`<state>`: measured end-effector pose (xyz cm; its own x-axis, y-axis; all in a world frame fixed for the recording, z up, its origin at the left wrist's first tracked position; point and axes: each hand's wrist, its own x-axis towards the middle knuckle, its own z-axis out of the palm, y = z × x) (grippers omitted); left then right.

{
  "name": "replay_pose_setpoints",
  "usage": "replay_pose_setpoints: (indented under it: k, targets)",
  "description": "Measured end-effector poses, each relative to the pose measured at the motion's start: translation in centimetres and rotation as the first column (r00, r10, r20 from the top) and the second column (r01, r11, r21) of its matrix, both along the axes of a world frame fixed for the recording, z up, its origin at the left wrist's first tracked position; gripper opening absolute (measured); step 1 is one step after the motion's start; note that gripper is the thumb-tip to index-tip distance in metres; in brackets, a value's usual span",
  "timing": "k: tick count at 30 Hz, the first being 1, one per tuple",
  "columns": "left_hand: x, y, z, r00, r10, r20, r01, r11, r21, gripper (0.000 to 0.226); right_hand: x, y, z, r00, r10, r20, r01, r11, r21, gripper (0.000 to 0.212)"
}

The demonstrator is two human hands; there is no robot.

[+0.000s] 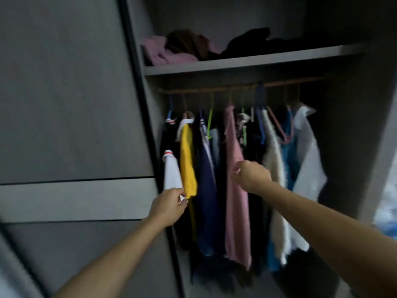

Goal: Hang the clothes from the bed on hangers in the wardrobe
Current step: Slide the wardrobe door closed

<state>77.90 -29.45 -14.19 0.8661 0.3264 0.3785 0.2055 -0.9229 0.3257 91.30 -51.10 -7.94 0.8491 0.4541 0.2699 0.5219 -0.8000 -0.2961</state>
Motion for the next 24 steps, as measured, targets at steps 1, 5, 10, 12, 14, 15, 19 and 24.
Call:
replay_pose_setpoints:
  k: [1, 5, 10, 12, 14, 15, 19, 24]
  targets:
    - [-2.6, 1.9, 0.0, 0.998, 0.057, -0.007, -0.057, 0.998, 0.0, 0.019, -1.6, 1.7, -0.1, 0.999, 0.049, -0.015, -0.049, 0.999, -0.002, 0.032]
    - [-12.6, 9.3, 0.7, 0.958, 0.286, -0.006, -0.286, 0.958, -0.016, 0.018, -7.8, 8.1, -0.5, 0.978, 0.206, -0.016, -0.205, 0.978, 0.031, 0.03]
    - [-22.5, 16.8, 0.8, 0.883, 0.469, -0.036, -0.47, 0.878, -0.088, 0.008, -13.9, 15.2, -1.1, 0.953, 0.304, -0.009, -0.303, 0.951, 0.056, 0.033]
    - [-25.1, 19.3, 0.6, 0.865, 0.501, -0.035, -0.502, 0.86, -0.096, 0.008, -15.3, 17.9, -1.5, 0.947, 0.32, -0.01, -0.319, 0.946, 0.06, 0.038]
    - [-26.7, 21.7, 0.4, 0.857, 0.514, -0.027, -0.515, 0.854, -0.073, 0.01, -16.0, 20.5, -2.0, 0.948, 0.319, -0.017, -0.318, 0.946, 0.057, 0.042]
    - [-27.3, 23.0, 0.2, 0.856, 0.517, -0.026, -0.517, 0.853, -0.067, 0.011, -16.2, 21.8, -2.2, 0.95, 0.313, -0.014, -0.311, 0.948, 0.06, 0.043]
    - [-27.5, 29.0, -0.5, 0.875, 0.483, -0.029, -0.484, 0.875, -0.025, 0.015, -15.7, 27.5, -2.7, 0.969, 0.24, 0.053, -0.243, 0.967, 0.073, 0.049]
    - [-23.2, 37.2, -0.2, 0.94, 0.342, -0.012, -0.338, 0.934, 0.117, 0.038, -13.5, 34.6, -2.8, 0.99, 0.065, 0.124, -0.078, 0.991, 0.105, 0.069]
